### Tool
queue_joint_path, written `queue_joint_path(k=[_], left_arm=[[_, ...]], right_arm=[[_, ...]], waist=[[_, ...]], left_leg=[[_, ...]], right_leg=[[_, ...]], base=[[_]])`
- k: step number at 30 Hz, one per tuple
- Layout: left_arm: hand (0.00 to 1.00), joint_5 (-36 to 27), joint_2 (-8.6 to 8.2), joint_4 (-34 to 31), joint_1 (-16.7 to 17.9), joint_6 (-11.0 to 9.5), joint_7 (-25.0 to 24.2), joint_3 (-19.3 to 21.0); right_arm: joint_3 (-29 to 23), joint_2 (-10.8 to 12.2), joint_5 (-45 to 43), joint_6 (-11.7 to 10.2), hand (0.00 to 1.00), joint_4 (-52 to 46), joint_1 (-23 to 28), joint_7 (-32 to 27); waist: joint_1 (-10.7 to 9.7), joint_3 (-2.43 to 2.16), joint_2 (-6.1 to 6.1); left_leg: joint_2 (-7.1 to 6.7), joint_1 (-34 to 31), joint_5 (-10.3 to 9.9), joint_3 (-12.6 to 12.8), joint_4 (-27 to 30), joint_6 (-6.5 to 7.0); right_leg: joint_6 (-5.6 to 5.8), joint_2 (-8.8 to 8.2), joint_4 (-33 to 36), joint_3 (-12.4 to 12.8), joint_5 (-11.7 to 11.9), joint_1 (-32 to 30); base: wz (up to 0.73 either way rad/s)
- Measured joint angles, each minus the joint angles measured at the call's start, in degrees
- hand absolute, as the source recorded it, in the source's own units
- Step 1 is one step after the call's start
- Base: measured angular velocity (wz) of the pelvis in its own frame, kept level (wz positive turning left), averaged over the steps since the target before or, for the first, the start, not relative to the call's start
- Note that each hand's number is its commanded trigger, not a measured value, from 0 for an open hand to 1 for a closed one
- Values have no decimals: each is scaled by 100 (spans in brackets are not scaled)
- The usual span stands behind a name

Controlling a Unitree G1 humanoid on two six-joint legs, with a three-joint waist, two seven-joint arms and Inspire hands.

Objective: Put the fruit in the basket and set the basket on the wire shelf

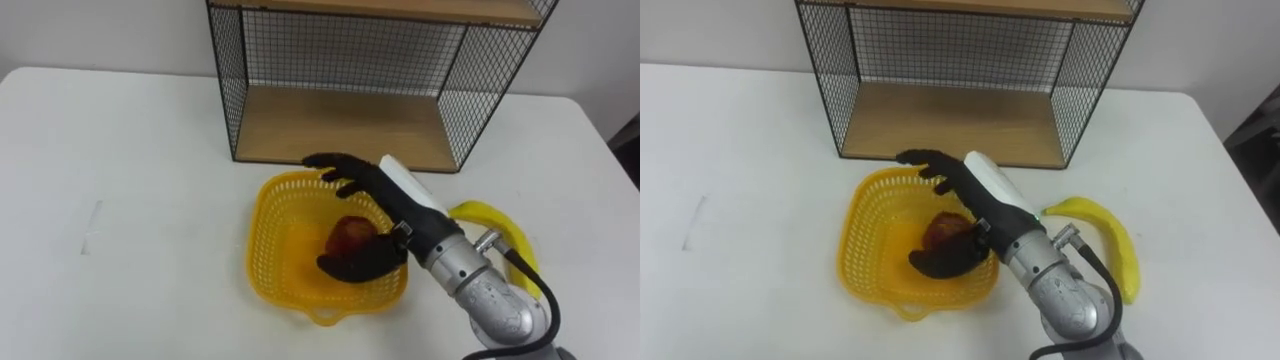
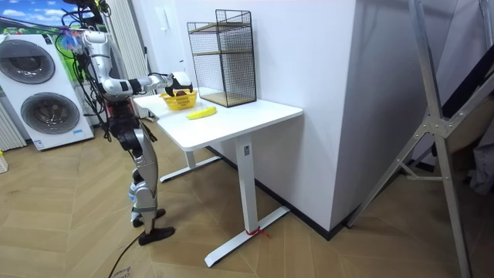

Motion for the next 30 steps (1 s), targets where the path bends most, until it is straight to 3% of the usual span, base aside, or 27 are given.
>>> queue_joint_path(k=[9,18,23,30], left_arm=[[0,0,-2,-54,9,2,0,-4],[0,-105,0,-189,31,-6,28,7],[0,-104,-2,-153,85,-27,28,49],[0,-98,-21,-40,270,-118,82,342]], right_arm=[[-9,88,-27,0,0,0,1,50],[-52,54,198,2,0,70,8,-51],[-274,90,825,-1,0,68,5,-209],[-1054,171,1183,-150,0,-26,-32,-728]], waist=[[-11,15,61],[-7,-8,65],[-19,8,47],[-116,18,53]], left_leg=[[2,0,0,-5,-18,0],[1,15,1,-9,-22,0],[2,93,1,-5,-29,0],[3,91,-3,-11,-52,1]], right_leg=[[0,-6,-4,1,0,0],[0,-19,-4,-2,1,10],[0,-22,-14,2,1,80],[9,-10,-14,-12,6,102]], base=[[0],[0],[0],[0]])
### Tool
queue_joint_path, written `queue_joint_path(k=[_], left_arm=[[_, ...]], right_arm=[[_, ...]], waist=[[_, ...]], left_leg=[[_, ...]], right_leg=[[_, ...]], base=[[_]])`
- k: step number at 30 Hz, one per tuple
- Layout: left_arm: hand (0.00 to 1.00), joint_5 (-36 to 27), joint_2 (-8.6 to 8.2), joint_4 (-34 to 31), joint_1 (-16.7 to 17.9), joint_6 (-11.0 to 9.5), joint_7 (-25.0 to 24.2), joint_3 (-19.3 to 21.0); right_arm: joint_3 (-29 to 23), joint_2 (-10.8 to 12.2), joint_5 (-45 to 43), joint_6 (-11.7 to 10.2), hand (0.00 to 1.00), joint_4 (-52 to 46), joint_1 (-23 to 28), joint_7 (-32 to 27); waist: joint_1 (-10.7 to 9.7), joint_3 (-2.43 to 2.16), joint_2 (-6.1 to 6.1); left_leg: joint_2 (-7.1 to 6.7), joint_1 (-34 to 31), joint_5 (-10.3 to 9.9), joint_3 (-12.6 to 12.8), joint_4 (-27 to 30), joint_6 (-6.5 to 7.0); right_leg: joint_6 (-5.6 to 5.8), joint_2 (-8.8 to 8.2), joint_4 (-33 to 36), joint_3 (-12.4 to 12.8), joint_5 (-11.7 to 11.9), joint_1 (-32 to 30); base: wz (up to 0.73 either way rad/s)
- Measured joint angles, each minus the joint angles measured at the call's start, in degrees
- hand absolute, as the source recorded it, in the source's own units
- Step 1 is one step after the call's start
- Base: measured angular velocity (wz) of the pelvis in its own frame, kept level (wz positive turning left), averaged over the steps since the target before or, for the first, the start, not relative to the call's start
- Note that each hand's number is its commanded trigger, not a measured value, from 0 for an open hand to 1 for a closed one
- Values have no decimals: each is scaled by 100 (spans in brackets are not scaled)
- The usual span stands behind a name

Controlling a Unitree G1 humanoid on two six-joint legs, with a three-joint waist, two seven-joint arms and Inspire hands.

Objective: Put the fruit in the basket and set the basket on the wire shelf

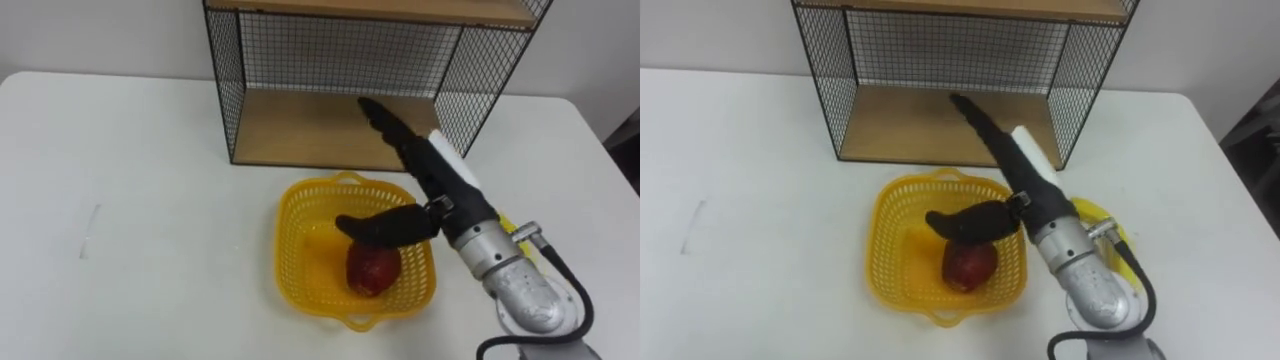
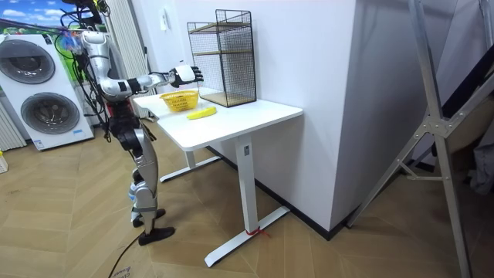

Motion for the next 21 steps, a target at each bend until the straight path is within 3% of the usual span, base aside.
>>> queue_joint_path(k=[7,11,16,21], left_arm=[[0,62,-11,90,228,-3,72,221],[0,59,-22,104,275,-4,103,319],[0,59,-38,158,350,9,117,443],[0,57,-41,144,409,104,113,442]], right_arm=[[-437,-12,11,-87,0,-52,0,-756],[-627,-73,-64,-243,0,-12,10,-1199],[-1066,-70,-263,-295,0,168,13,-1749],[-1167,-70,-314,-285,0,422,124,-1968]], waist=[[-177,-54,74],[-212,-49,78],[-340,-32,44],[-474,-40,-50]], left_leg=[[1,12,1,41,1,-1],[2,61,3,60,27,-1],[8,112,2,93,-16,-1],[10,105,1,106,-21,-2]], right_leg=[[-2,26,11,19,1,0],[-2,-8,9,24,1,29],[-1,-11,7,4,1,77],[-2,-11,15,8,1,58]], base=[[0],[-1],[-2],[0]])
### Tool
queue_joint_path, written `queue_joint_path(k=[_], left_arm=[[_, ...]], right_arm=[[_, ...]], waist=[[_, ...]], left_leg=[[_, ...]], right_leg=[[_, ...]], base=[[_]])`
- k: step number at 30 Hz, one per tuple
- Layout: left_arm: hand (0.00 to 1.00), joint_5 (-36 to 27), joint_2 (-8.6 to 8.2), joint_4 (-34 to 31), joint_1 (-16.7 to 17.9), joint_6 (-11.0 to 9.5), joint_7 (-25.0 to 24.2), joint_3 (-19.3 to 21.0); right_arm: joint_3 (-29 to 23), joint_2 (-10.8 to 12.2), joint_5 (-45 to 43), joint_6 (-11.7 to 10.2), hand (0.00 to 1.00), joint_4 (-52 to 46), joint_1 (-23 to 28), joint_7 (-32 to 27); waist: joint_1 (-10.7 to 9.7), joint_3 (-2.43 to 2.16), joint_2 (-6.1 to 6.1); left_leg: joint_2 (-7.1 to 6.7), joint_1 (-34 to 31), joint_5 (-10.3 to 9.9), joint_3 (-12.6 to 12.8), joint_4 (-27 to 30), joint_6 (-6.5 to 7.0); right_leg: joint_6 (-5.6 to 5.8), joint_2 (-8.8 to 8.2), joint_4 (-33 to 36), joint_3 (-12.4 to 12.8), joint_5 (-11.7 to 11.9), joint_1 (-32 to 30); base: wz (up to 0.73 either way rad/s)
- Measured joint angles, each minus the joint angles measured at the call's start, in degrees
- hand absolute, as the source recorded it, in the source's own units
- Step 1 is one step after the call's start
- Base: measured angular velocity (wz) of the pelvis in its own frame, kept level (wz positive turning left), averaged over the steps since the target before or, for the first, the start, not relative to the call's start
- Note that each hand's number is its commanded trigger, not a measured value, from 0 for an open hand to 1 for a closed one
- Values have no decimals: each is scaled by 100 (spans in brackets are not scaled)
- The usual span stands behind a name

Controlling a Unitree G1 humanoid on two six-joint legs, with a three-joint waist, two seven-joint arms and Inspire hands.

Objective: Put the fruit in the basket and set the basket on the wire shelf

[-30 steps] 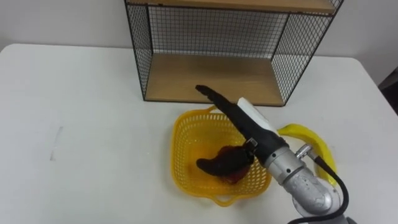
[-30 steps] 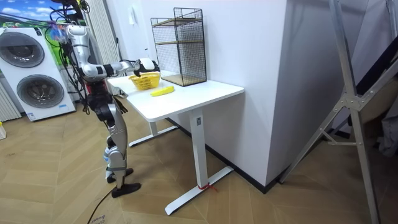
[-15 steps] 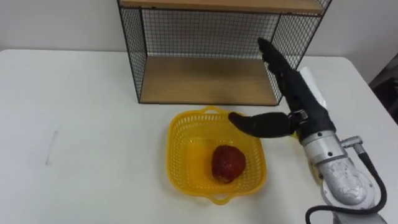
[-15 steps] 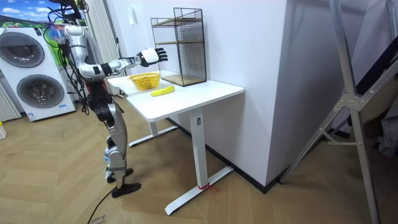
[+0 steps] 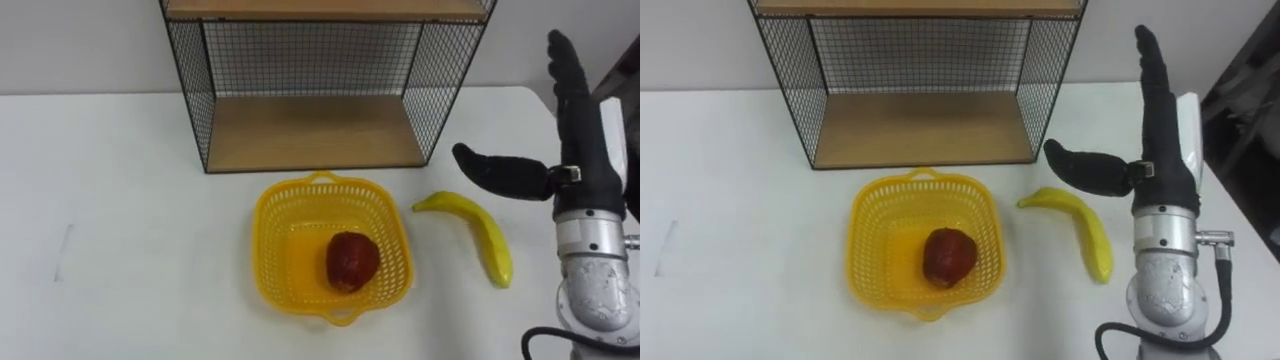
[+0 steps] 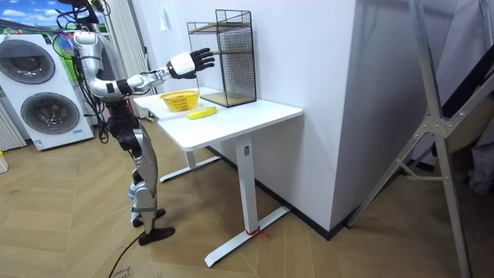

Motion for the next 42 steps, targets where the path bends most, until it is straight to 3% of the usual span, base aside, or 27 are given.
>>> queue_joint_path(k=[9,15,19,25,29,32,33,34,35,37,42], left_arm=[[0,-1,19,-181,-43,112,-1,-6],[0,3,33,-286,-104,229,-4,-2],[0,3,53,-289,-156,226,-31,3],[0,3,77,-428,-104,237,-89,30],[0,2,86,-485,-106,243,-151,111],[0,16,92,-493,-55,247,-174,258],[0,44,91,-502,-55,251,-176,282],[0,119,91,-513,-53,267,-176,305],[0,151,91,-513,-51,285,-176,317],[0,154,91,-505,-22,348,-177,335],[0,167,90,-507,-22,426,-183,386]], right_arm=[[118,-56,48,93,0,659,5,-61],[235,-61,-25,376,0,1461,1,236],[224,-184,7,396,0,2044,-200,316],[251,-225,79,424,0,2540,-379,550],[309,-239,291,419,0,2998,-448,810],[286,-393,353,246,0,3547,-571,996],[250,-381,335,147,10,3691,-637,1052],[237,-386,319,122,51,3803,-685,1114],[230,-386,318,97,100,3879,-715,1137],[184,-386,323,-90,100,4280,-793,1164],[27,-510,149,-100,100,4776,-1007,1137]], waist=[[-7,-27,-64],[71,-11,-46],[110,-3,-56],[171,28,-134],[245,23,-180],[245,17,-217],[246,15,-220],[246,14,-219],[246,13,-221],[232,10,-217],[288,-20,-196]], left_leg=[[3,3,1,32,24,0],[1,2,1,50,19,2],[3,1,1,37,9,1],[-1,-8,2,-34,-10,1],[-5,-12,2,-88,25,2],[-5,-1,0,-105,15,1],[-7,0,0,-108,15,1],[-8,-1,-1,-111,16,2],[-8,2,-1,-116,22,2],[-12,79,-1,-173,50,2],[-32,131,-3,-285,124,5]], right_leg=[[-1,2,3,25,2,-35],[0,-5,3,22,3,-47],[0,-6,5,1,3,-38],[0,-4,-4,-10,2,-25],[0,-11,-5,-53,2,-15],[0,-13,-20,-87,2,34],[0,-15,-18,-113,2,39],[0,-19,-17,-147,3,42],[0,-18,-14,-152,3,49],[1,-23,-16,-185,10,155],[2,-51,-15,-297,11,280]], base=[[-1],[-2],[0],[4],[6],[5],[4],[0],[7],[11],[13]])
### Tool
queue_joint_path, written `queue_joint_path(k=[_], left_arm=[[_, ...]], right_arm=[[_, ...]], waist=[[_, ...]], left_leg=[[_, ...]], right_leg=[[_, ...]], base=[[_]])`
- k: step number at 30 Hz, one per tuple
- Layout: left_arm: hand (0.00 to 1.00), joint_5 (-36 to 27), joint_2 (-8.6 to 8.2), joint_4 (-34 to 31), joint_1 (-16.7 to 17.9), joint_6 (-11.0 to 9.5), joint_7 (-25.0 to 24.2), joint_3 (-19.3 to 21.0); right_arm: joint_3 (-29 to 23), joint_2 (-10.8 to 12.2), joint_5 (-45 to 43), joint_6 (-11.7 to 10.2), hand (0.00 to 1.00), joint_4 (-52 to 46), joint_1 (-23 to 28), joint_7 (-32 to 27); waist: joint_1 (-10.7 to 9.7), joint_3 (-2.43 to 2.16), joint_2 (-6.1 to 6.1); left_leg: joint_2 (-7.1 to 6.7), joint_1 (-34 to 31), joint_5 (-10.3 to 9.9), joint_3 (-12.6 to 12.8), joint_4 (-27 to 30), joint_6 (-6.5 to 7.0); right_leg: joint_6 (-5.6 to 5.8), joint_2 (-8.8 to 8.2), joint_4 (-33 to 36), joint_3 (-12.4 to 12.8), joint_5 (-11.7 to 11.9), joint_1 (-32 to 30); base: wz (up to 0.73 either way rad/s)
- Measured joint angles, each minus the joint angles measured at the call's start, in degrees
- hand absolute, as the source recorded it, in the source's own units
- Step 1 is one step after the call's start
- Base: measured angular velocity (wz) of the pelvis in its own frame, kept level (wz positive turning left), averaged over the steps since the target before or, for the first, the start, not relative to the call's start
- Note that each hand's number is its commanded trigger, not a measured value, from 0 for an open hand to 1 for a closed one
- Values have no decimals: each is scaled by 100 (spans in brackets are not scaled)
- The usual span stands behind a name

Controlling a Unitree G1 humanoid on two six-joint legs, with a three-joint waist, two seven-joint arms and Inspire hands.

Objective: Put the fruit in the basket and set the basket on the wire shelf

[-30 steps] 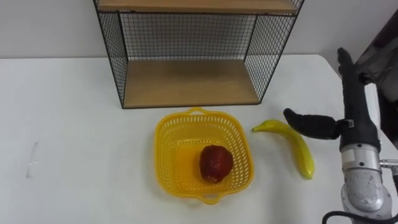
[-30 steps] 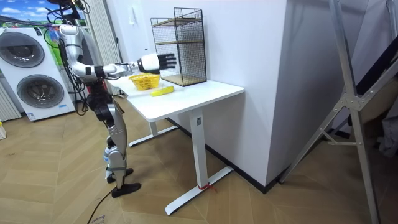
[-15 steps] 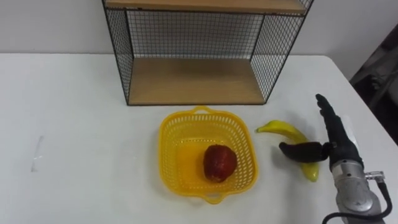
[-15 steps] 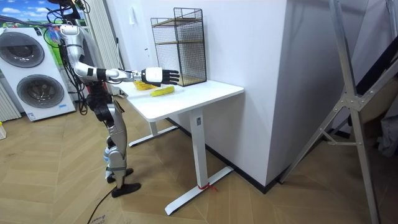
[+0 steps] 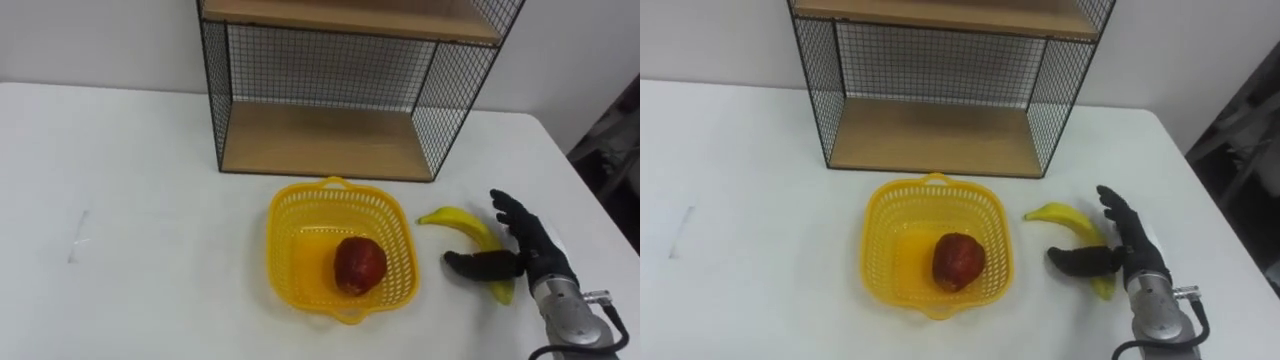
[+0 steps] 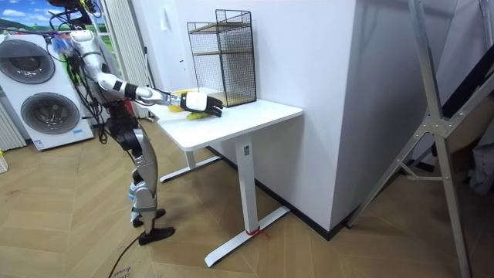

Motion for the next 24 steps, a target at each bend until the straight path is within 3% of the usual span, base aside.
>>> queue_joint_path(k=[4,6,17,24], left_arm=[[0,110,-23,23,67,142,6,144],[0,111,-24,26,70,146,18,155],[0,108,-25,2,-28,181,72,70],[0,103,-27,-2,-138,175,192,35]], right_arm=[[-25,-40,-162,6,100,141,-48,-1],[-109,-65,-197,10,100,303,-138,-41],[-135,-47,-189,91,100,399,-245,-344],[-111,44,-81,369,100,-422,-1,-500]], waist=[[22,-11,17],[24,-41,11],[8,-54,32],[-10,-64,196]], left_leg=[[-1,57,3,-69,32,-6],[-17,50,5,-119,36,-10],[-26,49,-1,-139,107,-6],[-12,22,12,-61,-16,-12]], right_leg=[[-2,7,-16,-31,-1,78],[-7,8,-78,-46,1,105],[-11,28,-103,-50,3,156],[-13,47,-83,25,5,63]], base=[[9],[11],[2],[-8]])
